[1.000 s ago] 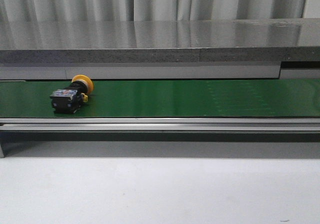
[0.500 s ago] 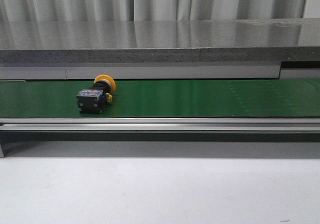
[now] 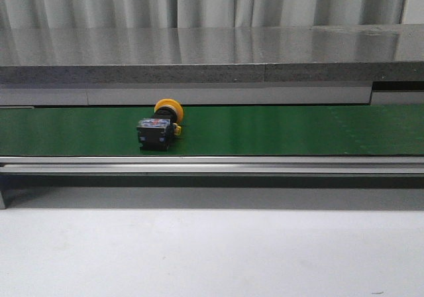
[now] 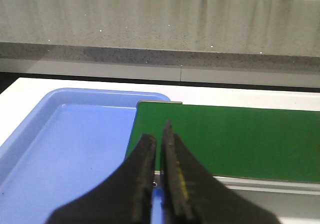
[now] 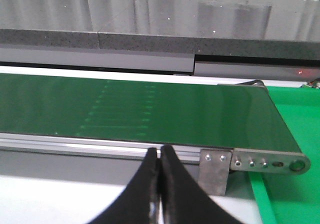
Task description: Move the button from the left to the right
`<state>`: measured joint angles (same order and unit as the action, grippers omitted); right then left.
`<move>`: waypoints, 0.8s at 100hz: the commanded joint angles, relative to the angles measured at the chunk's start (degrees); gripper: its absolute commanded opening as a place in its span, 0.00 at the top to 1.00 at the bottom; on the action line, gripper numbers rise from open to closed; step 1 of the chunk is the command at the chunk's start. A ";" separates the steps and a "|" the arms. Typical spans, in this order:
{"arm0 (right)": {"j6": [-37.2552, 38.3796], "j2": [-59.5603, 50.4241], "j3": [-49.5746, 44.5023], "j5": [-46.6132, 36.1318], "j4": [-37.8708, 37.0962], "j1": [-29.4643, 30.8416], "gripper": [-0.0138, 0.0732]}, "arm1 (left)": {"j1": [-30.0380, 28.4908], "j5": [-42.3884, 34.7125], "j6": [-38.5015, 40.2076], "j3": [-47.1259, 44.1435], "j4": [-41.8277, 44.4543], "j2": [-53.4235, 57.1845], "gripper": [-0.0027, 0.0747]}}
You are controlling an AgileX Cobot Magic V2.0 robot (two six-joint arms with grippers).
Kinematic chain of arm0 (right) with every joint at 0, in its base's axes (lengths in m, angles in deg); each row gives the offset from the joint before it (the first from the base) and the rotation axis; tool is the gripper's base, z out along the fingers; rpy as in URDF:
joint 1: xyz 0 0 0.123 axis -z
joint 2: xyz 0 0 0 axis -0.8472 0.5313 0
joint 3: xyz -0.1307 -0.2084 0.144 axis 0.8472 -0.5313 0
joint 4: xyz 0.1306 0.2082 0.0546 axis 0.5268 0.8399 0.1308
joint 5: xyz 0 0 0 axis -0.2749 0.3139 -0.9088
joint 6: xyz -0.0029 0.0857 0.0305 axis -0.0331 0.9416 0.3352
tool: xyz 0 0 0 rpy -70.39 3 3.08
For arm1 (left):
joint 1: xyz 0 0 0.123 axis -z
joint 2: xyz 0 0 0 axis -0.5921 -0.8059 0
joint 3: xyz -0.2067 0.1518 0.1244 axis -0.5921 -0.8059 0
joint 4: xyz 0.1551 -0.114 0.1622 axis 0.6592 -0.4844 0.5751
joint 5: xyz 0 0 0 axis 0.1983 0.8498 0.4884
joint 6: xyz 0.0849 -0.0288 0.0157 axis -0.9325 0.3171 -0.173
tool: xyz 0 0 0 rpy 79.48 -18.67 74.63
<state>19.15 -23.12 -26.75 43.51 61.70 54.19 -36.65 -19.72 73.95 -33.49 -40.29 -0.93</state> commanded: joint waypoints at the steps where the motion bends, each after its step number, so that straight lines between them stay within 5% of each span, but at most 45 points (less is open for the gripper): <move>1: 0.03 -0.89 -0.01 -9.15 -0.14 -0.12 0.92 | 0.34 -4.86 -0.01 1.52 -0.38 -0.91 0.96; 19: 0.03 -0.89 1.11 -18.11 -0.14 -0.12 0.92 | 0.34 -4.86 -0.01 1.52 -0.38 -0.91 0.96; 32: 0.03 0.09 4.81 -16.58 -0.14 -0.12 0.92 | 0.34 -4.86 -0.01 1.52 -0.38 -0.91 0.96; 80: 0.03 26.54 33.05 20.39 -0.07 -0.12 0.92 | 0.34 -4.86 -0.01 1.52 -0.38 -0.91 0.96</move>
<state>19.15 -3.67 -0.66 60.16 61.70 54.19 -36.65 -19.72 73.95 -33.49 -40.29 -0.93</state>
